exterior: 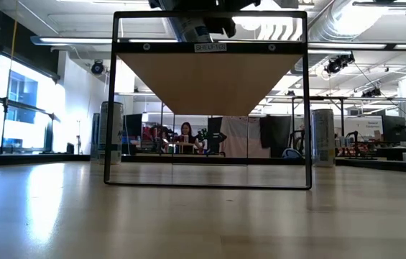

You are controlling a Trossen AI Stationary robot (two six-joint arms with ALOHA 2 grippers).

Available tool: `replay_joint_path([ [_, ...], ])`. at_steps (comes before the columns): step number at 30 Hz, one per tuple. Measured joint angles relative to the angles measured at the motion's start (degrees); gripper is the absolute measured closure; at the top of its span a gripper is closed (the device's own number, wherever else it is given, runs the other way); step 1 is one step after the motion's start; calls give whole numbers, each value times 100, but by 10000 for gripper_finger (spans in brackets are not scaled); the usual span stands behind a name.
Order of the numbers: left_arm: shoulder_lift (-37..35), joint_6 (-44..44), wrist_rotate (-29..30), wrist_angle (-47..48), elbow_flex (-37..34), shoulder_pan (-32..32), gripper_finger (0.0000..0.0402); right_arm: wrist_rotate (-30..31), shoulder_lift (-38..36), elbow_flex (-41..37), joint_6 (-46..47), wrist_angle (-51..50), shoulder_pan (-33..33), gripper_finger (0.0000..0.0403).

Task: Place canned beverage on shelf
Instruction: Put the bottom white blue soda can on the shelf

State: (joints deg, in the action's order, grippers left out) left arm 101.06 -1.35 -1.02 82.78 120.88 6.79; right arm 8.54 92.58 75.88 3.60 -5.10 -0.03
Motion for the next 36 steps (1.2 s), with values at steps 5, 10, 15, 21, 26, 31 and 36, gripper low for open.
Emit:
replay_joint_path([
  [5,-3,-18,0,2,0,0,176,-3,-2,0,0,2,0,164],
  [10,-5,-203,-280,88,0,4,171,-104,-33,0,59,-40,2,158],
  [15,-87,-385,-379,653,48,5,126,-103,-143,0,-62,-390,-50,156],
  [21,-387,-494,-294,690,55,48,73,-196,-304,-9,-120,-797,-148,156],
  [26,-822,-620,35,457,26,63,54,-513,-621,-9,-114,-1198,-227,156],
  [31,-1431,-756,177,-553,-477,-11,51,-567,-1100,-104,-104,-1711,-360,156],
  [36,-2194,-989,326,-1688,-1530,-139,51,-565,-1995,-1181,460,-679,-422,156],
])
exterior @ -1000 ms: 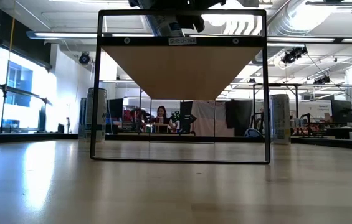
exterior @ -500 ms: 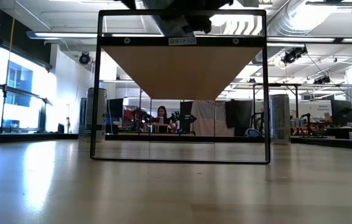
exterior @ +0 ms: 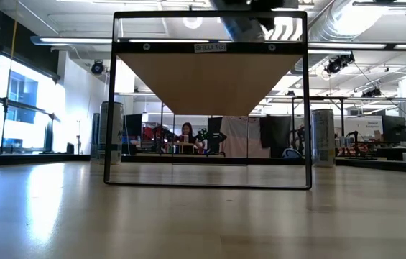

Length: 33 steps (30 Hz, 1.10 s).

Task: Place canned beverage on shelf
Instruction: Put the bottom white blue soda can on the shelf

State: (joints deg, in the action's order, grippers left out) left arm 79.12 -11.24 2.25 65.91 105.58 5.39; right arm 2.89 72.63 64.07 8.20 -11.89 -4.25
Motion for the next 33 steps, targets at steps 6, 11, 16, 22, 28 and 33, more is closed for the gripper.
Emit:
replay_joint_path([
  [6,-1015,-543,104,-1678,-1781,-101,51,-2,-927,-1913,1145,3183,147,155],
  [11,-1648,-943,134,-3226,-3184,-101,51,225,-924,-2570,1391,4470,216,155],
  [16,-1973,-1155,160,-4373,-4169,-101,51,525,-551,-2412,1082,4736,239,155],
  [22,-2211,-1233,169,-4590,-4535,-101,51,55,24,-2054,952,4943,240,155],
  [28,-2528,-561,163,-4614,-4525,-16,51,61,541,-1720,951,4988,243,155],
  [33,-2890,-152,144,-4548,-4532,141,51,398,961,-1526,976,5219,238,155],
])
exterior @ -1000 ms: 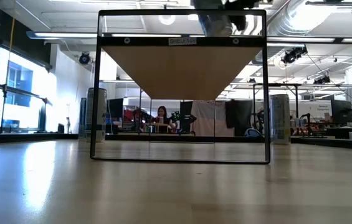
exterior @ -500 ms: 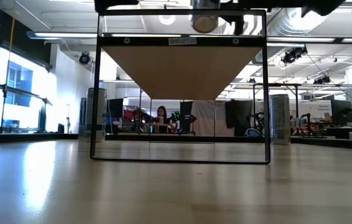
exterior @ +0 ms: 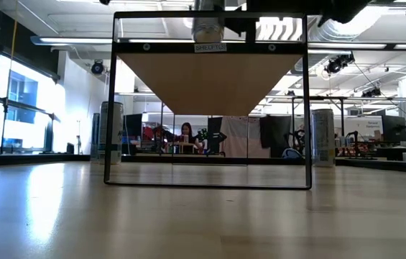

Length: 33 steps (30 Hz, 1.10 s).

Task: Place canned beverage on shelf
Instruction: Put the bottom white blue soda can on the shelf

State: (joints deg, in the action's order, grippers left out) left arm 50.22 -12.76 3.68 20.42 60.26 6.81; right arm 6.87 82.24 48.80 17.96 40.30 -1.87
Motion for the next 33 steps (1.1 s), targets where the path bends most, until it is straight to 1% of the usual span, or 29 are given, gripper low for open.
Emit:
replay_joint_path([
  [6,-319,49,0,165,1,79,51,-4,246,278,-34,64,2,155],
  [9,-398,46,-4,147,1,77,51,38,251,352,-287,24,-10,155],
  [14,-381,44,-3,250,1,77,51,105,251,392,-903,-113,-13,155],
  [16,-327,44,-35,266,1,67,51,103,251,404,-843,-107,-11,155],
  [18,-258,43,-210,287,-11,39,51,105,251,404,-718,-125,-32,155],
  [22,-225,-85,-442,-171,-371,-53,51,130,249,404,-643,-316,-39,155],
  [29,-256,-810,-431,-1731,-1461,-135,51,156,249,405,-625,-470,-39,155],
  [31,-252,-947,-425,-1995,-1630,-135,51,153,248,404,-624,-488,-39,155],
  [33,-254,-1006,-387,-2040,-1660,-135,51,153,247,404,-616,-550,-52,155],
])
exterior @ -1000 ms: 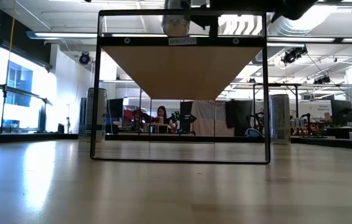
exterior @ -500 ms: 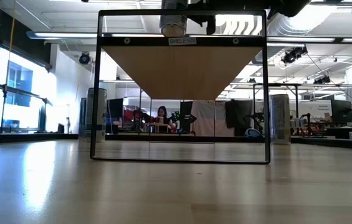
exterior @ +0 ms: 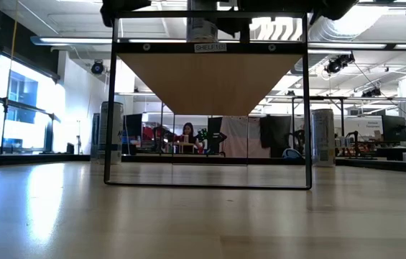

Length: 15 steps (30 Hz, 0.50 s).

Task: Place canned beverage on shelf
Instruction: Put the bottom white blue soda can on the shelf

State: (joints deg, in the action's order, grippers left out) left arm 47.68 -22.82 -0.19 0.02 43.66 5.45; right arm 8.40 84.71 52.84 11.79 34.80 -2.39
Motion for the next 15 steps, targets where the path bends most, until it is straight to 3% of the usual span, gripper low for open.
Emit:
replay_joint_path([
  [15,138,950,368,11,0,4,51,-495,-4,-4,-277,-541,-324,155],
])
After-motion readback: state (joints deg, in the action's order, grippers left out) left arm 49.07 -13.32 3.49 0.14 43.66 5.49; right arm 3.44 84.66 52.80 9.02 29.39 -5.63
